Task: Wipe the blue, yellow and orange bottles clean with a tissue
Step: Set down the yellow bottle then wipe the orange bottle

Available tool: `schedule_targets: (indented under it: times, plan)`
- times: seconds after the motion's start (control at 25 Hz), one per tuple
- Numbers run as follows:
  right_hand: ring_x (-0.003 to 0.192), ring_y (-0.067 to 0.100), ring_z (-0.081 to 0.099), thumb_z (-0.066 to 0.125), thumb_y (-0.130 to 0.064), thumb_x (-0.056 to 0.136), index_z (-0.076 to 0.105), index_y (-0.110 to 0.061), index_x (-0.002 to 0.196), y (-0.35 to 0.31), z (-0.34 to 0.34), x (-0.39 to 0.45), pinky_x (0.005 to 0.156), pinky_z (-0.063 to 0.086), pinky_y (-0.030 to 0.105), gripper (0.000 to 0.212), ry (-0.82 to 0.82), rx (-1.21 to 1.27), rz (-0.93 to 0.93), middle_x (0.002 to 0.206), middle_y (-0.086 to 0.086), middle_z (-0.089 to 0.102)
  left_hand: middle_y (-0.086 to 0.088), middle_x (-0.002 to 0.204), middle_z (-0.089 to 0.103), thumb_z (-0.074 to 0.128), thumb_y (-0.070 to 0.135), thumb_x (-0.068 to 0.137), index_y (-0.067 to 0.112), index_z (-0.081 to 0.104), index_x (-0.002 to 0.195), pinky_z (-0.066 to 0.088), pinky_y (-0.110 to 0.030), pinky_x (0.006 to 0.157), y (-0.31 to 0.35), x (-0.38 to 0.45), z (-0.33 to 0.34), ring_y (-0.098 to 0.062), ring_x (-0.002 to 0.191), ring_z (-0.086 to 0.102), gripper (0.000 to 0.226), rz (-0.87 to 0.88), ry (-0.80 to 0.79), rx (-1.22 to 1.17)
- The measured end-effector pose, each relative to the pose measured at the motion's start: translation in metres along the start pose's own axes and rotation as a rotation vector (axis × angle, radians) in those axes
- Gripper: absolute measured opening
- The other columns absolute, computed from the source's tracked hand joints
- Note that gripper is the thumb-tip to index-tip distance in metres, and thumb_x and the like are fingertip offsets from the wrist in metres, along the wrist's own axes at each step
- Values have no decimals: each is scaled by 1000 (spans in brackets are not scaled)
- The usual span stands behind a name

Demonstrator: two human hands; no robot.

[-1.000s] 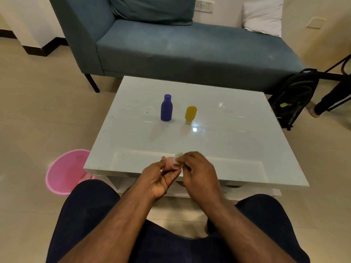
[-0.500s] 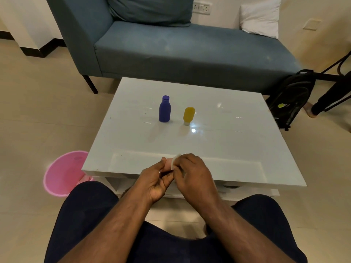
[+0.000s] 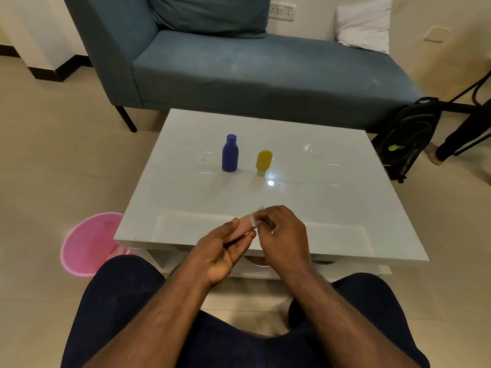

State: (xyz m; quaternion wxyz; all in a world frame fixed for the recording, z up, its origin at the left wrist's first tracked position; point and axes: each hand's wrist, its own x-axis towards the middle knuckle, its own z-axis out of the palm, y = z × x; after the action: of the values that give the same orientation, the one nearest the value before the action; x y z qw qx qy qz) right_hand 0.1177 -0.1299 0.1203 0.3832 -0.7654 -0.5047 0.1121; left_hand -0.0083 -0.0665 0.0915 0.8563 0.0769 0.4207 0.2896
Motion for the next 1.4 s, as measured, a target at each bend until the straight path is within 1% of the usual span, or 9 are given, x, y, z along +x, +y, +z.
schedule_targets:
  times: [0.12, 0.36, 0.48, 0.64, 0.84, 0.96, 1.12, 1.28, 1.4]
  plan:
    - [86, 2, 53, 58, -8, 87, 69, -18, 93, -4, 0, 0, 78, 37, 6, 16, 41, -53, -76, 93, -6, 64, -30, 115, 70, 74, 8, 79, -9, 61, 123, 65, -37, 66, 1, -1, -2, -36, 87, 76, 48, -19, -30, 7]
    - [98, 9, 52, 57, -9, 88, 68, -15, 104, 0, 0, 3, 86, 43, 18, 20, -8, -113, -169, 103, -2, 64, -24, 100, 73, 63, 17, 94, 2, 61, 127, 59, -26, 50, -4, -5, 2, -21, 64, 70, 36, -35, -91, 116]
    - [91, 5, 51, 55, -7, 90, 68, -12, 104, 4, -6, 13, 80, 38, 8, 20, 55, -92, -92, 101, -1, 59, -24, 106, 72, 61, 18, 96, 8, 62, 127, 58, -24, 51, -4, -8, 5, -19, 64, 65, 33, -20, -139, 167]
    - [94, 10, 54, 54, -7, 89, 67, -13, 104, -5, 3, 1, 83, 46, 20, 21, -44, -110, -119, 103, -1, 59, -18, 100, 73, 56, 19, 100, 13, 65, 129, 53, -21, 48, -1, -6, 1, -16, 61, 60, 31, -17, -154, 202]
    - [93, 6, 53, 53, -8, 91, 67, -14, 106, -2, -6, 18, 85, 44, 17, 22, 23, -85, -48, 105, -1, 58, -21, 107, 71, 59, 21, 94, 10, 59, 132, 51, -21, 44, -3, -1, -1, -16, 60, 61, 39, -46, -210, 145]
    - [95, 8, 54, 55, -5, 87, 67, -15, 106, -8, -2, 0, 85, 48, 20, 24, -48, -84, -137, 105, -4, 58, -15, 102, 69, 56, 22, 98, 14, 63, 135, 47, -20, 44, -3, 4, -1, -14, 60, 56, 38, -44, -239, 154]
    - [94, 5, 53, 54, -8, 90, 67, -16, 106, 1, -8, 17, 83, 41, 9, 22, 9, -80, -64, 107, -3, 57, -22, 107, 68, 56, 19, 98, 10, 58, 133, 47, -21, 41, -4, 3, -2, -16, 59, 57, 37, -53, -234, 140]
    - [98, 10, 53, 57, -7, 88, 66, -15, 108, -7, -2, 4, 87, 47, 21, 24, -46, -126, -121, 108, -1, 58, -18, 102, 68, 58, 21, 96, 13, 62, 133, 46, -19, 42, -4, -1, 2, -14, 59, 54, 38, -38, -245, 171]
    - [96, 8, 53, 56, -7, 89, 67, -15, 108, -1, -5, 8, 86, 46, 18, 23, -49, -126, -130, 108, -2, 59, -18, 104, 68, 56, 21, 98, 14, 62, 133, 46, -20, 43, -4, -2, 3, -14, 59, 55, 36, -29, -248, 177]
